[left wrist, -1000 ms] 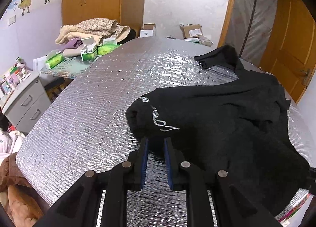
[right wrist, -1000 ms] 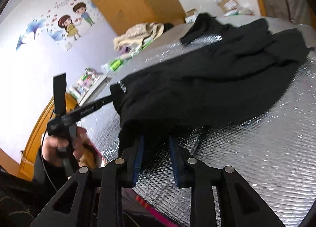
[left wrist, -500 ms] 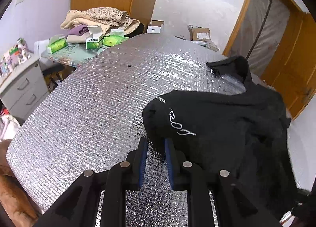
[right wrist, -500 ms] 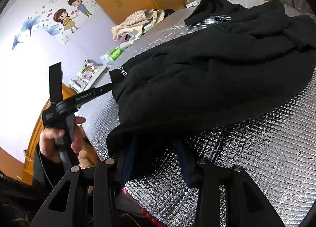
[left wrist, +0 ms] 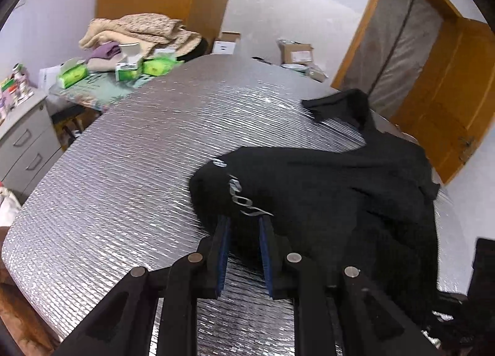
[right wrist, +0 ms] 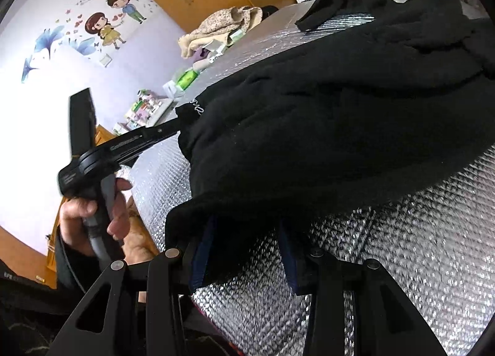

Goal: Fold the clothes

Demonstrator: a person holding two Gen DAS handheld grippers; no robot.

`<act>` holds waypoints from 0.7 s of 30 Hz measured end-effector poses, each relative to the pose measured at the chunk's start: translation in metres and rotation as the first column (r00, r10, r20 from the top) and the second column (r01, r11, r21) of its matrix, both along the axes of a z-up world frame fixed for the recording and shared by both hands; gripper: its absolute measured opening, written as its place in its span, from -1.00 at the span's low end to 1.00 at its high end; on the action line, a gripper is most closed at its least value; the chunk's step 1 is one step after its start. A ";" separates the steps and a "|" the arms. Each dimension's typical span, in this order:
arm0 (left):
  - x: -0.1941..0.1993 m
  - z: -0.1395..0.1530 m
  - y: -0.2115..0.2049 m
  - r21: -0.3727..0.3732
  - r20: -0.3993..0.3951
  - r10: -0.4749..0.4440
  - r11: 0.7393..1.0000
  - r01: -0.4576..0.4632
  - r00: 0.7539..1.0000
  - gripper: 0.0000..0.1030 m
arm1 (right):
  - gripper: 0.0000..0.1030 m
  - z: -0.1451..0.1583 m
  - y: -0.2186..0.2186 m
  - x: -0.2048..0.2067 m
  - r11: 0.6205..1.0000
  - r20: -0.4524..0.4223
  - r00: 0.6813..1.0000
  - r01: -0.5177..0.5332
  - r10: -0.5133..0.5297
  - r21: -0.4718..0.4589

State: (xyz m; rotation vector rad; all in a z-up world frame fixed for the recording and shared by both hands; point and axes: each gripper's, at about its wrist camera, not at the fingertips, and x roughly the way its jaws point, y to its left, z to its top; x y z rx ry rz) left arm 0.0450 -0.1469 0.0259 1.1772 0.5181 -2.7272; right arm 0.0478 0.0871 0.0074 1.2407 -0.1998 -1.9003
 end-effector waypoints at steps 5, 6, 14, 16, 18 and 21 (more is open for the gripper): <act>-0.008 -0.008 0.011 -0.019 0.025 -0.035 0.999 0.036 0.999 -0.63 | -0.18 0.001 -0.014 -0.008 1.000 -0.011 1.000 -0.014 0.014 0.015; -0.013 -0.012 0.010 -0.025 0.041 -0.036 0.999 0.037 0.999 -0.63 | -0.18 0.001 -0.018 -0.009 1.000 -0.015 1.000 -0.019 0.019 0.017; -0.047 -0.021 0.002 -0.185 0.060 -0.030 0.982 0.041 0.998 -0.61 | -0.18 0.006 -0.035 -0.012 0.997 -0.035 0.997 -0.075 0.075 0.019; -0.058 -0.022 -0.005 -0.213 0.058 -0.014 0.977 0.026 0.998 -0.61 | -0.18 0.007 -0.033 -0.011 0.996 -0.036 0.996 -0.084 0.085 0.013; -0.068 -0.022 -0.015 -0.223 0.063 0.011 0.975 0.003 0.998 -0.61 | -0.18 0.007 -0.029 -0.009 0.996 -0.038 0.995 -0.087 0.088 0.008; -0.079 -0.022 -0.032 -0.214 0.069 0.064 0.976 -0.048 0.996 -0.43 | -0.18 0.008 -0.021 -0.003 0.996 -0.040 0.995 -0.091 0.091 0.001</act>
